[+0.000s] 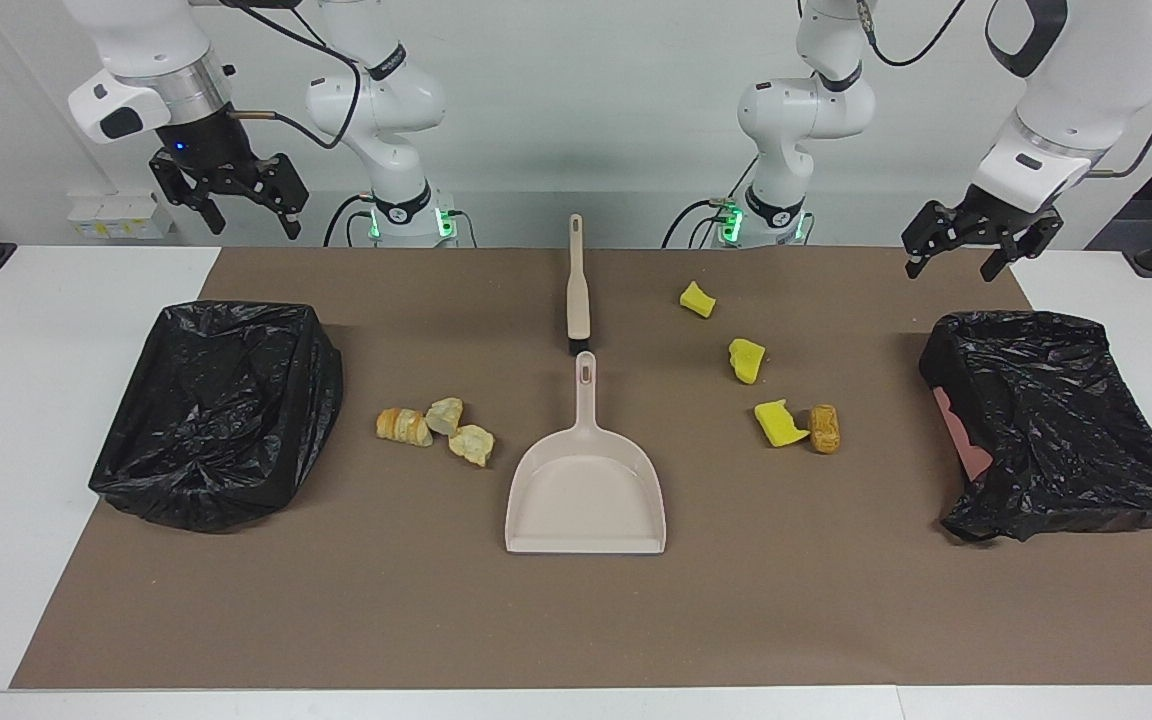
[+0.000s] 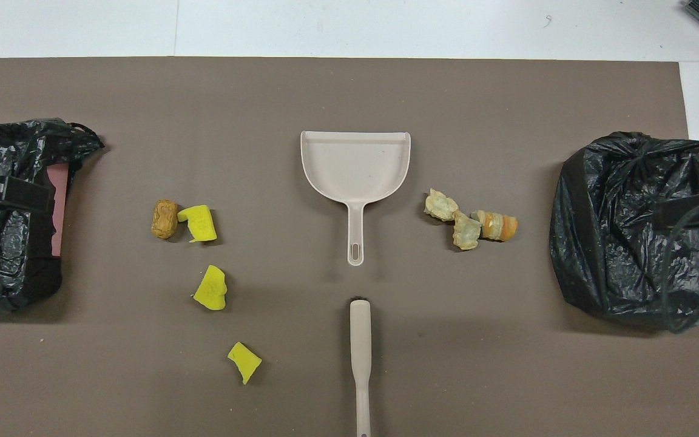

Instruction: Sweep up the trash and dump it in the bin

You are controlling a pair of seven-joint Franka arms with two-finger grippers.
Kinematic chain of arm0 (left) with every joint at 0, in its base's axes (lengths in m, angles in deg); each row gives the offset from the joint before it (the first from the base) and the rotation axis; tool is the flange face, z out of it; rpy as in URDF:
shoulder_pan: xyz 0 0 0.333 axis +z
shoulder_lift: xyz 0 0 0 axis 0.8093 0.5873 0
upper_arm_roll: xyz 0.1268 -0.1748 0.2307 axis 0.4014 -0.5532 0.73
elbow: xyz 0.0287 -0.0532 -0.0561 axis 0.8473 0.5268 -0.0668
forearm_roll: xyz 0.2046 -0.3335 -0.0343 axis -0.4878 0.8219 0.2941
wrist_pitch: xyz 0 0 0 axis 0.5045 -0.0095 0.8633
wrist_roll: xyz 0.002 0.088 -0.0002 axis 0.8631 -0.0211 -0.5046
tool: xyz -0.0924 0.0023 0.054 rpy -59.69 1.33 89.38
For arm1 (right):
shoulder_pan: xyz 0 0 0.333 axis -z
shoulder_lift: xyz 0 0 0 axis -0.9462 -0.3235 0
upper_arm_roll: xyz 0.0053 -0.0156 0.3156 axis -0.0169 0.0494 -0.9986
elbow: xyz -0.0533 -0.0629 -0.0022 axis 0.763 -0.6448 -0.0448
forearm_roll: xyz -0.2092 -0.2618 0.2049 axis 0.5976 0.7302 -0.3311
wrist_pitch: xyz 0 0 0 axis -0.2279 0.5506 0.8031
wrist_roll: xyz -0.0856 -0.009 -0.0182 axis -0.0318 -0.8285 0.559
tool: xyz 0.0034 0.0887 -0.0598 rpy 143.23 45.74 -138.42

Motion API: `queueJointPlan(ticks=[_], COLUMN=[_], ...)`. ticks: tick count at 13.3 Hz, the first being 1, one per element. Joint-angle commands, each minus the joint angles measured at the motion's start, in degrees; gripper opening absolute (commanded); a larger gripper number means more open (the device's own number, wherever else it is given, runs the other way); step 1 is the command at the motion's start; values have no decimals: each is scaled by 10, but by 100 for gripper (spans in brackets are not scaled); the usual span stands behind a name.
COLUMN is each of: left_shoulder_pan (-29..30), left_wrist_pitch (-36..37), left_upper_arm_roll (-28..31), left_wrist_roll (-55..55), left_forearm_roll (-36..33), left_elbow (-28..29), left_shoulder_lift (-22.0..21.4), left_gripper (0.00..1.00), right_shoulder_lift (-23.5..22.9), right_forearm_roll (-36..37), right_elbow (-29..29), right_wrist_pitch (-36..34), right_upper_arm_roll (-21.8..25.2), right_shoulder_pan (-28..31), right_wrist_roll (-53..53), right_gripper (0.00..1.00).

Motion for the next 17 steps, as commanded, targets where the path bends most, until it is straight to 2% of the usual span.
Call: queueJointPlan(ticks=[1, 7, 17], left_shoulder_pan=[-7, 23, 23], left_wrist_pitch=[32, 35, 34], left_upper_arm_roll=[1, 10, 10], left_wrist_roll=[1, 0, 0], left_forearm_roll=[-5, -5, -5], left_elbow=[19, 15, 15], left_shoulder_lift=[-25, -23, -23], left_gripper=[100, 100, 100], right_shoulder_lift=[8, 8, 8], right_forearm_roll=[-13, -13, -13], right_elbow=[7, 7, 7], right_wrist_pitch=[-2, -2, -2], right_upper_arm_roll=[4, 4, 4], right_shoulder_pan=[-1, -1, -1], right_wrist_roll=[11, 11, 11], right_gripper=[100, 100, 100])
